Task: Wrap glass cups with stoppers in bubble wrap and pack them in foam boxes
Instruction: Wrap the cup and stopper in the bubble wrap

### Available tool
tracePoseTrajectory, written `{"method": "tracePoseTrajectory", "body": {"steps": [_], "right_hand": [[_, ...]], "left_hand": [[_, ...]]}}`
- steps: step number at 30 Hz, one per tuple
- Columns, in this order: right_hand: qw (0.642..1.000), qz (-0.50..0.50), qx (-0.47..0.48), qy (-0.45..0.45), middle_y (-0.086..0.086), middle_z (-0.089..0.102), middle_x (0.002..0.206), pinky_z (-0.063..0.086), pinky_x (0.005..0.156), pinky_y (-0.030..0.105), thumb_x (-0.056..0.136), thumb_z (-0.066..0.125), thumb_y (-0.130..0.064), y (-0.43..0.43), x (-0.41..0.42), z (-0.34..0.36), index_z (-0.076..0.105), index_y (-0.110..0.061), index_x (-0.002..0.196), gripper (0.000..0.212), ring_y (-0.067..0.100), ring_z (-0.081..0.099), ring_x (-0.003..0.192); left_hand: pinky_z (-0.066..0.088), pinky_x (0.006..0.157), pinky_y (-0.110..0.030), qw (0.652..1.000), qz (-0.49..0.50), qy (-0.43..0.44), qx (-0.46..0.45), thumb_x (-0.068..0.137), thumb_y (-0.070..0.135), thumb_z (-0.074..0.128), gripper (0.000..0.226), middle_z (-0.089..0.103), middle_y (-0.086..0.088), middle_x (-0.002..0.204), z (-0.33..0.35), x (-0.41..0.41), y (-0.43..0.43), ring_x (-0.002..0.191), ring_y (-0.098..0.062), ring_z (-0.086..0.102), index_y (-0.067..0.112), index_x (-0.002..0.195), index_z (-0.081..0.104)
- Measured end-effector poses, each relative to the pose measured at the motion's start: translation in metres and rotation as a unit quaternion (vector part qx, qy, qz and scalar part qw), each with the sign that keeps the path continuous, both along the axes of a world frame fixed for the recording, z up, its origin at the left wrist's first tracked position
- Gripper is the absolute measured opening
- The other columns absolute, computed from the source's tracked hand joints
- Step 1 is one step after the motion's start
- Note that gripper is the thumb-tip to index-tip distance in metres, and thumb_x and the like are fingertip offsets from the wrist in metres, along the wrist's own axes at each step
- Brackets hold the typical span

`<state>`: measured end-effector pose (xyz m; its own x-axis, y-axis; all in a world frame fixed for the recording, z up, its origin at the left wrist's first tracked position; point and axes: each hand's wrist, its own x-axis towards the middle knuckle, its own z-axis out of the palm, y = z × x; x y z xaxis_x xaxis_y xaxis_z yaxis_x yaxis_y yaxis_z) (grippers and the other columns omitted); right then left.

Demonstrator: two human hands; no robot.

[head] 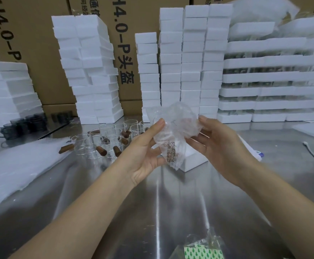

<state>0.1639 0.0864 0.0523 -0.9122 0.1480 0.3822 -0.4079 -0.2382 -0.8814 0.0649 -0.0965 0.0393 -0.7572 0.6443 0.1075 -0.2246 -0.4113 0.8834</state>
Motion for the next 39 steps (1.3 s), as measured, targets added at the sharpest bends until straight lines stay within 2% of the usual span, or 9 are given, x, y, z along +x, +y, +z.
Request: {"method": "tracePoseTrajectory", "body": {"steps": [3, 5, 9, 13, 18, 24, 31, 35, 39], "right_hand": [[0.966, -0.134, 0.221, 0.024, -0.014, 0.080, 0.111, 0.055, 0.089, 0.013, 0.102, 0.067, -0.026, -0.006, 0.004, -0.002, 0.084, -0.040, 0.101, 0.023, 0.000, 0.072, 0.105], [0.947, -0.167, 0.271, 0.040, -0.022, 0.079, 0.099, 0.049, 0.077, 0.007, 0.100, 0.069, -0.022, -0.007, 0.005, -0.003, 0.083, -0.047, 0.091, 0.031, -0.007, 0.068, 0.087], [0.950, -0.179, 0.251, 0.044, -0.015, 0.077, 0.083, 0.048, 0.062, 0.011, 0.094, 0.069, -0.007, -0.004, 0.005, -0.005, 0.085, -0.036, 0.086, 0.035, -0.001, 0.063, 0.067], [0.961, -0.144, 0.234, 0.014, -0.006, 0.081, 0.099, 0.053, 0.070, 0.017, 0.093, 0.062, -0.007, -0.003, 0.005, -0.002, 0.083, -0.028, 0.101, 0.032, 0.008, 0.074, 0.091], [0.964, -0.113, 0.240, 0.002, -0.005, 0.080, 0.110, 0.053, 0.091, 0.033, 0.079, 0.052, -0.012, -0.003, 0.003, -0.003, 0.080, -0.027, 0.110, 0.044, 0.011, 0.073, 0.107], [0.968, -0.163, 0.191, 0.028, -0.009, 0.079, 0.115, 0.048, 0.075, 0.034, 0.075, 0.050, -0.016, 0.002, 0.002, -0.001, 0.072, -0.032, 0.118, 0.051, 0.022, 0.076, 0.078], [0.946, -0.019, 0.324, -0.015, -0.025, 0.062, 0.142, 0.048, 0.063, 0.029, 0.075, 0.048, -0.012, -0.008, 0.008, -0.004, 0.063, -0.039, 0.136, 0.068, 0.028, 0.070, 0.060], [0.948, -0.129, 0.292, -0.014, -0.020, 0.071, 0.126, 0.046, 0.058, 0.030, 0.079, 0.052, -0.017, -0.005, 0.005, -0.004, 0.071, -0.039, 0.120, 0.050, 0.021, 0.067, 0.057], [0.903, -0.254, 0.344, -0.046, -0.023, 0.071, 0.117, 0.049, 0.056, 0.016, 0.093, 0.061, -0.023, 0.008, -0.001, -0.016, 0.071, -0.045, 0.113, 0.031, 0.009, 0.065, 0.055]], "left_hand": [[0.064, 0.094, -0.056, 1.000, 0.002, 0.013, -0.003, 0.087, 0.041, 0.085, 0.034, 0.078, -0.012, 0.126, -0.003, 0.000, 0.000, 0.123, -0.035, 0.072, 0.017, 0.109, 0.087], [0.059, 0.100, -0.063, 0.999, 0.000, 0.037, -0.021, 0.090, 0.041, 0.083, 0.041, 0.076, -0.014, 0.130, -0.006, -0.001, 0.001, 0.126, -0.037, 0.071, 0.014, 0.119, 0.083], [0.042, 0.112, -0.077, 0.995, -0.007, 0.080, -0.060, 0.085, 0.045, 0.087, 0.066, 0.073, -0.020, 0.134, -0.007, 0.003, 0.005, 0.126, -0.040, 0.069, 0.005, 0.135, 0.072], [0.043, 0.112, -0.075, 0.990, -0.004, 0.116, -0.074, 0.085, 0.048, 0.083, 0.076, 0.070, -0.023, 0.139, -0.004, 0.006, 0.003, 0.136, -0.047, 0.061, 0.002, 0.142, 0.065], [0.050, 0.110, -0.064, 0.993, 0.041, 0.089, -0.062, 0.086, 0.046, 0.084, 0.070, 0.072, -0.023, 0.135, -0.004, 0.004, 0.002, 0.125, -0.041, 0.068, 0.003, 0.139, 0.068], [0.059, 0.103, -0.058, 0.995, 0.070, 0.057, -0.037, 0.078, 0.054, 0.092, 0.041, 0.081, -0.006, 0.121, -0.003, -0.003, 0.002, 0.112, -0.028, 0.078, 0.026, 0.108, 0.087], [0.061, 0.096, -0.048, 0.993, 0.060, 0.084, -0.063, 0.082, 0.052, 0.086, 0.055, 0.080, -0.013, 0.117, -0.005, 0.003, 0.000, 0.098, -0.027, 0.077, 0.013, 0.121, 0.082], [0.056, 0.104, -0.047, 0.992, 0.087, 0.069, -0.064, 0.082, 0.054, 0.088, 0.063, 0.079, -0.011, 0.126, -0.004, 0.004, 0.002, 0.112, -0.030, 0.075, 0.014, 0.129, 0.078], [0.052, 0.089, -0.030, 0.991, 0.128, -0.028, -0.011, 0.068, 0.057, 0.095, 0.069, 0.080, 0.002, 0.113, 0.001, -0.003, -0.002, 0.108, -0.019, 0.065, 0.021, 0.124, 0.078]]}}
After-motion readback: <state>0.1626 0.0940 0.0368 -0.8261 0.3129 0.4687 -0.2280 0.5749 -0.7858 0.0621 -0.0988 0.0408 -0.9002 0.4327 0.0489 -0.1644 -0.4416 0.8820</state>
